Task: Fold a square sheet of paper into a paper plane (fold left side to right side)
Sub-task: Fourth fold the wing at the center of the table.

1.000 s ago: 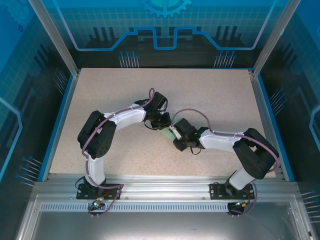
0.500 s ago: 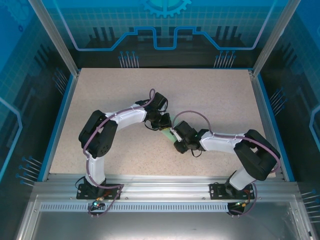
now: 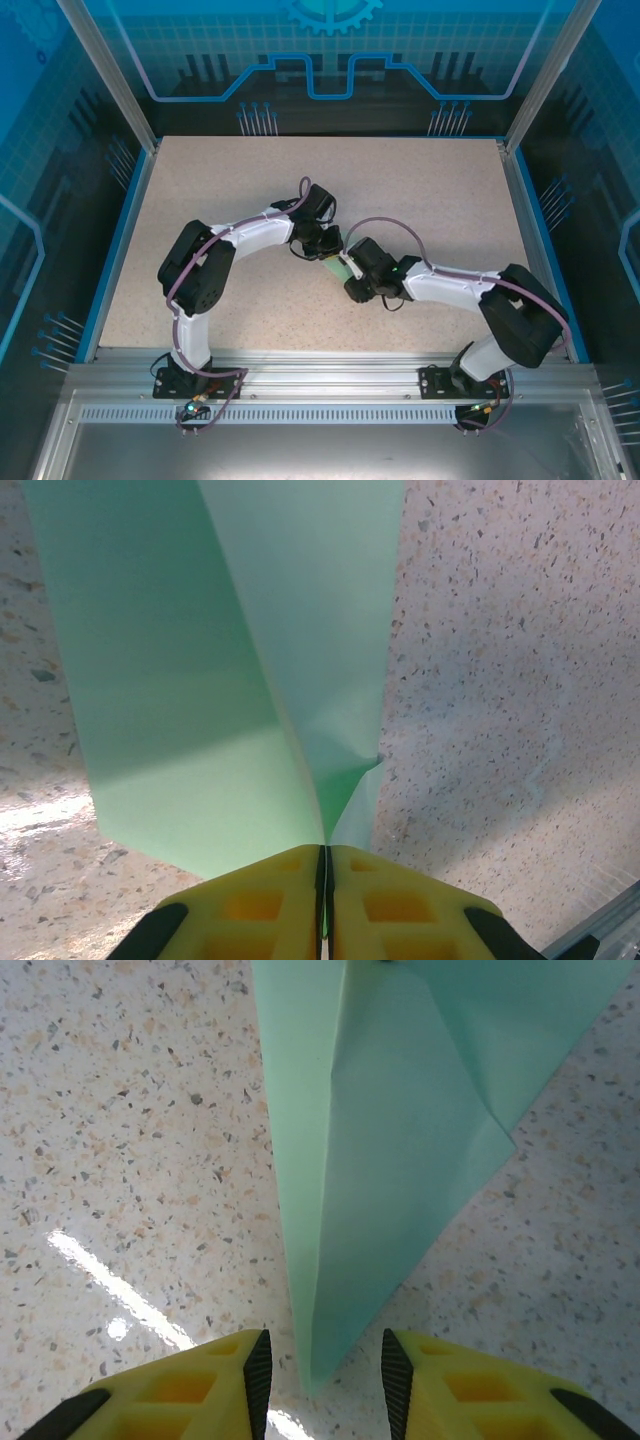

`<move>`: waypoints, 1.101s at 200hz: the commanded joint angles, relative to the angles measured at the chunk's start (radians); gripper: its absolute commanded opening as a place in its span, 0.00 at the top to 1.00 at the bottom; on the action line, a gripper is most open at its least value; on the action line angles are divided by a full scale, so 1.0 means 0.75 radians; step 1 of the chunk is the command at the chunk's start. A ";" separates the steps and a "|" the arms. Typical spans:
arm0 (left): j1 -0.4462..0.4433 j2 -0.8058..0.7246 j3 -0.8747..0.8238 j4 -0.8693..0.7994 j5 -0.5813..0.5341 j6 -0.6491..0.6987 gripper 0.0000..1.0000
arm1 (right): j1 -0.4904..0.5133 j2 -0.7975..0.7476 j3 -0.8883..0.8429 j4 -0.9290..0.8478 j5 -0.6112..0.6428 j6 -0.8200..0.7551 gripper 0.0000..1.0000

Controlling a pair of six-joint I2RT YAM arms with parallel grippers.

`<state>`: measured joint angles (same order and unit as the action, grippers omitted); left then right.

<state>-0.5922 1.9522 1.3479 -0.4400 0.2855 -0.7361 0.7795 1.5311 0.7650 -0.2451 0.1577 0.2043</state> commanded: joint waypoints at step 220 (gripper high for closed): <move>-0.004 0.021 0.040 -0.026 0.037 -0.031 0.88 | 0.029 0.119 0.114 0.016 0.036 -0.055 0.69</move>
<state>-0.5884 1.9587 1.3518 -0.4393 0.2852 -0.7433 0.7868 1.5848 0.8139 -0.2424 0.1761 0.1814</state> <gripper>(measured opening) 0.123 0.308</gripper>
